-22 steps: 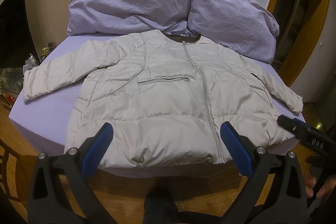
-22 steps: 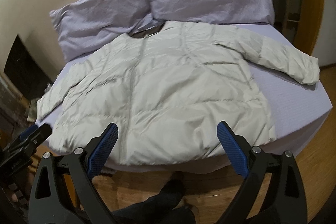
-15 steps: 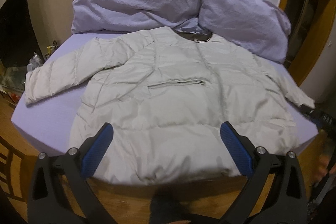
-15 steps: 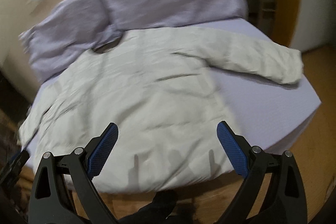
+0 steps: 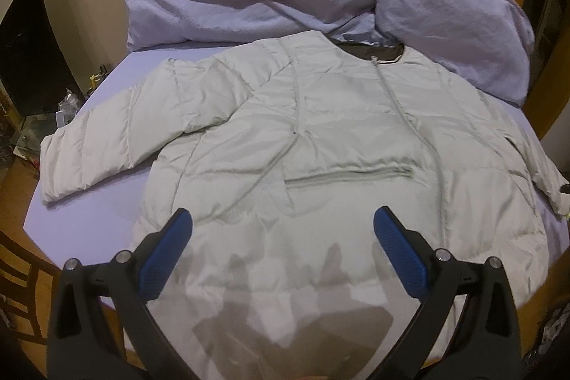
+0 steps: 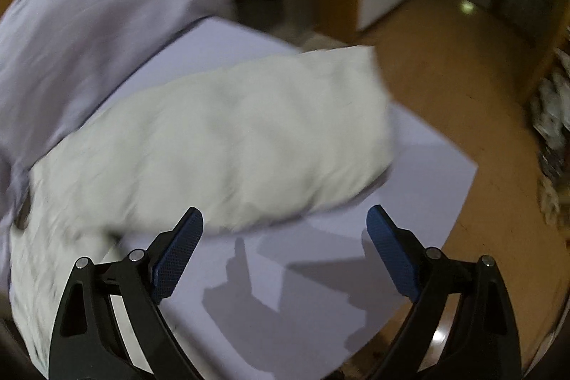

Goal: Fold large clothes
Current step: 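Grasp the jacket sleeve cuff with the right gripper and lift it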

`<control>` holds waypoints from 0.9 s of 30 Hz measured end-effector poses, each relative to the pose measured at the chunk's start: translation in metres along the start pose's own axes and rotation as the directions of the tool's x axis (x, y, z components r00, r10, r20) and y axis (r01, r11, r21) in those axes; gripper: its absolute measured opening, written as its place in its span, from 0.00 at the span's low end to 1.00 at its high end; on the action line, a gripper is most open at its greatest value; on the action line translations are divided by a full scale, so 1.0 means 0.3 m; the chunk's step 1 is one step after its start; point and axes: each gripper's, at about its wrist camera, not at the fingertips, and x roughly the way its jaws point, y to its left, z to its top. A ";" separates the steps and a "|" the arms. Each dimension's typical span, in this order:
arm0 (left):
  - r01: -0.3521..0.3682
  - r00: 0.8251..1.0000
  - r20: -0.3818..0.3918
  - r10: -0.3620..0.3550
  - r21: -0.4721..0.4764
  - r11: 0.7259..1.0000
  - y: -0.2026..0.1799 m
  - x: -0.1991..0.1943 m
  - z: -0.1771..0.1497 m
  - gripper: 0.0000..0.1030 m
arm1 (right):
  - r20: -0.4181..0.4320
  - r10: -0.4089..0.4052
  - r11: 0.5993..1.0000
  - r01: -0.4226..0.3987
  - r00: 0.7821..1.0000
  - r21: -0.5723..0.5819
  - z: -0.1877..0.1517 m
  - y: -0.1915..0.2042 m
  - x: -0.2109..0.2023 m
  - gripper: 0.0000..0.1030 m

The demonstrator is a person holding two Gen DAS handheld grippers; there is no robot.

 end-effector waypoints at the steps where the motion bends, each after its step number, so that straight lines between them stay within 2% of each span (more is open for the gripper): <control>1: -0.005 1.000 -0.006 0.005 -0.005 1.000 0.005 0.012 0.008 0.98 | -0.007 -0.025 0.999 0.025 1.000 0.035 0.022 -0.029 0.021 0.90; 3: -0.013 1.000 -0.016 0.013 -0.014 1.000 0.015 0.035 0.022 0.98 | -0.029 -0.040 0.994 0.042 0.999 0.102 0.050 -0.083 0.060 0.90; 6: -0.025 0.999 -0.034 0.024 -0.032 0.999 0.035 0.070 0.043 0.98 | -0.068 -0.032 0.986 0.043 0.997 0.164 0.059 -0.145 0.099 0.83; 8: -0.031 0.999 -0.041 0.029 -0.036 0.999 0.044 0.086 0.054 0.98 | -0.083 -0.016 0.983 0.030 0.996 0.179 0.050 -0.132 0.109 0.73; 10: -0.037 0.998 -0.048 0.035 -0.042 0.998 0.054 0.103 0.066 0.98 | -0.066 -0.012 0.985 0.023 0.998 0.169 0.045 -0.125 0.110 0.67; 12: -0.043 0.998 -0.052 0.040 -0.048 0.998 0.064 0.117 0.075 0.98 | -0.054 -0.004 0.991 0.011 0.999 0.137 0.038 -0.111 0.107 0.57; 14: -0.046 0.997 -0.058 0.043 -0.053 0.998 0.073 0.133 0.084 0.98 | -0.055 0.006 0.992 0.001 0.998 0.126 0.044 -0.088 0.104 0.37; 16: -0.049 0.997 -0.063 0.045 -0.058 0.997 0.080 0.146 0.089 0.98 | -0.040 -0.004 0.993 0.008 0.999 0.116 0.062 -0.070 0.090 0.23; 17: -0.048 0.997 -0.065 0.044 -0.062 0.997 0.086 0.152 0.092 0.98 | -0.030 -0.008 0.994 0.011 1.000 0.106 0.078 -0.045 0.091 0.19; 20: -0.045 0.997 -0.067 0.040 -0.076 0.996 0.102 0.165 0.100 0.98 | 0.038 -0.009 0.999 0.007 0.999 0.050 0.118 0.036 0.030 0.17; 24: -0.022 0.997 -0.076 0.014 -0.109 0.994 0.130 0.180 0.108 0.98 | 0.128 0.090 0.993 -0.080 0.988 -0.081 0.148 0.221 -0.100 0.17; 27: -0.011 0.997 -0.080 0.000 -0.133 0.991 0.150 0.192 0.115 0.98 | 0.141 0.172 0.970 -0.143 0.975 -0.196 0.132 0.405 -0.167 0.17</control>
